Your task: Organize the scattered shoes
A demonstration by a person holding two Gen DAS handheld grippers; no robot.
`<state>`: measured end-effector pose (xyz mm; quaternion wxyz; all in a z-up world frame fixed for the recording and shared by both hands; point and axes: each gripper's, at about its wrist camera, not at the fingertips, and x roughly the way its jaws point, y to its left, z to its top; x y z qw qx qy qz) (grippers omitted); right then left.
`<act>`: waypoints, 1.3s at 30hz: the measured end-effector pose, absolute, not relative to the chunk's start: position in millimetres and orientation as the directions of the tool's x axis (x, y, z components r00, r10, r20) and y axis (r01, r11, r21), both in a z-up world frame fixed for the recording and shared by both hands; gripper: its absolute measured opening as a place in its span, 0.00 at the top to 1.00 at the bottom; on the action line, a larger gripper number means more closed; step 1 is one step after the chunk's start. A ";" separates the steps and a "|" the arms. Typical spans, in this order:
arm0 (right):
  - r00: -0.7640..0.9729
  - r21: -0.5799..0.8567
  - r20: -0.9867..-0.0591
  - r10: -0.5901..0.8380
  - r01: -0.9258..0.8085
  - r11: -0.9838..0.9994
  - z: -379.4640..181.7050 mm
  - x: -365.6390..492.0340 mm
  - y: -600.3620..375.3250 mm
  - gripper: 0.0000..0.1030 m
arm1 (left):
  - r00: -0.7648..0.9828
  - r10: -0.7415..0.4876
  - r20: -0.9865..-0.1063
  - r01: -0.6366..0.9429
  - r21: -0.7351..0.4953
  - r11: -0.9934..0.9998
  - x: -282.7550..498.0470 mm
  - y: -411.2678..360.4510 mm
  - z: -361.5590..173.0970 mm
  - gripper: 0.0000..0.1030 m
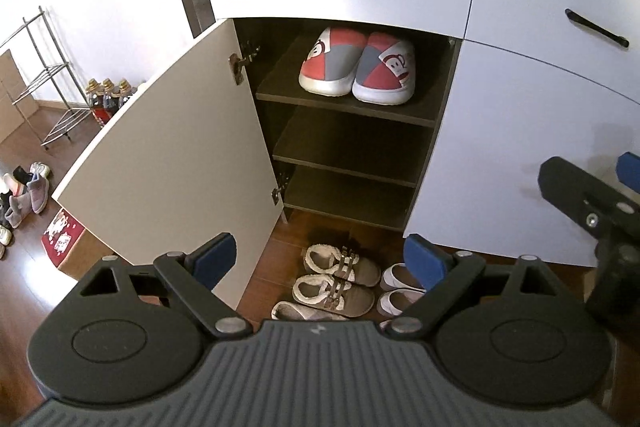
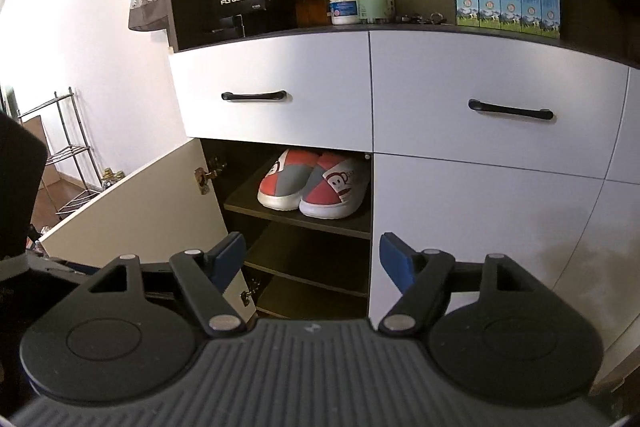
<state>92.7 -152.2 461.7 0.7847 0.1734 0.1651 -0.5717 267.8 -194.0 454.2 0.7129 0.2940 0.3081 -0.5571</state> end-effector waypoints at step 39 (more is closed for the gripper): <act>0.045 -0.083 -0.955 -0.293 0.908 0.410 209.0 105.4 -159.4 0.33 | 0.098 -0.230 -0.968 0.988 0.067 0.137 345.3 -119.5 209.9 0.09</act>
